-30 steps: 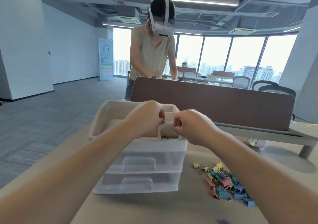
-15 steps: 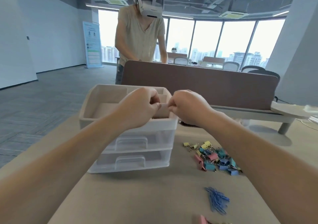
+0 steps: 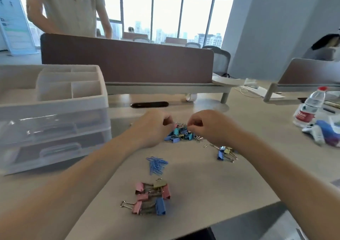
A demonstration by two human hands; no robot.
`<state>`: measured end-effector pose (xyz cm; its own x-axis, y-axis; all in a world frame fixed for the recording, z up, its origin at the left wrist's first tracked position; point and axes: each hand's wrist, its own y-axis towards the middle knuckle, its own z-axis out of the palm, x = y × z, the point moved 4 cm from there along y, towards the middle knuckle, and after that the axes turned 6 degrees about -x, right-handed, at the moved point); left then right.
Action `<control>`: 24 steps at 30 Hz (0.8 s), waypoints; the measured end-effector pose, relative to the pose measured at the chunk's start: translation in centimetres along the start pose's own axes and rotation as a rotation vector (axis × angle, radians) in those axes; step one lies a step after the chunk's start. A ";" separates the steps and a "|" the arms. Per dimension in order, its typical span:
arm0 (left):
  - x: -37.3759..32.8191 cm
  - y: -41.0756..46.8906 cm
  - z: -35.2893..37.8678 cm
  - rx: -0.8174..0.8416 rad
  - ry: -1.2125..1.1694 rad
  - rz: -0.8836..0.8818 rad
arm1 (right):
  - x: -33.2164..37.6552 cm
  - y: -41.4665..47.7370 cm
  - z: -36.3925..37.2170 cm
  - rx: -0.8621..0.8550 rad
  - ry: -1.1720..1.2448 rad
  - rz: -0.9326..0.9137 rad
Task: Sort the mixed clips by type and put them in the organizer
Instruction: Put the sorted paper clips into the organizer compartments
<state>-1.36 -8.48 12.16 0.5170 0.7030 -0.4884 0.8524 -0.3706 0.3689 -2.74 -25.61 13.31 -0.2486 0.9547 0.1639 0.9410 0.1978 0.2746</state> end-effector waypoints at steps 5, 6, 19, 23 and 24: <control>-0.5 1.2 3.1 0.085 0.058 0.030 | -4.2 -2.1 1.9 0.030 0.008 0.073; -0.1 1.1 3.4 0.098 0.081 0.025 | -4.4 -2.1 3.0 0.061 0.017 0.072; 7.9 -3.2 5.9 0.564 0.286 -0.079 | 2.1 0.4 13.7 0.399 0.064 -0.073; 7.9 -2.8 6.6 0.522 0.253 -0.048 | 3.0 0.7 13.8 0.387 0.049 -0.106; 8.0 -2.6 6.7 0.501 0.255 -0.044 | 3.2 0.8 13.8 0.372 0.050 -0.101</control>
<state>1.07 -6.02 1.98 0.4980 0.8258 -0.2648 0.8380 -0.5368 -0.0980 0.36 -19.33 0.92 -0.3467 0.9159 0.2024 0.9279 0.3664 -0.0686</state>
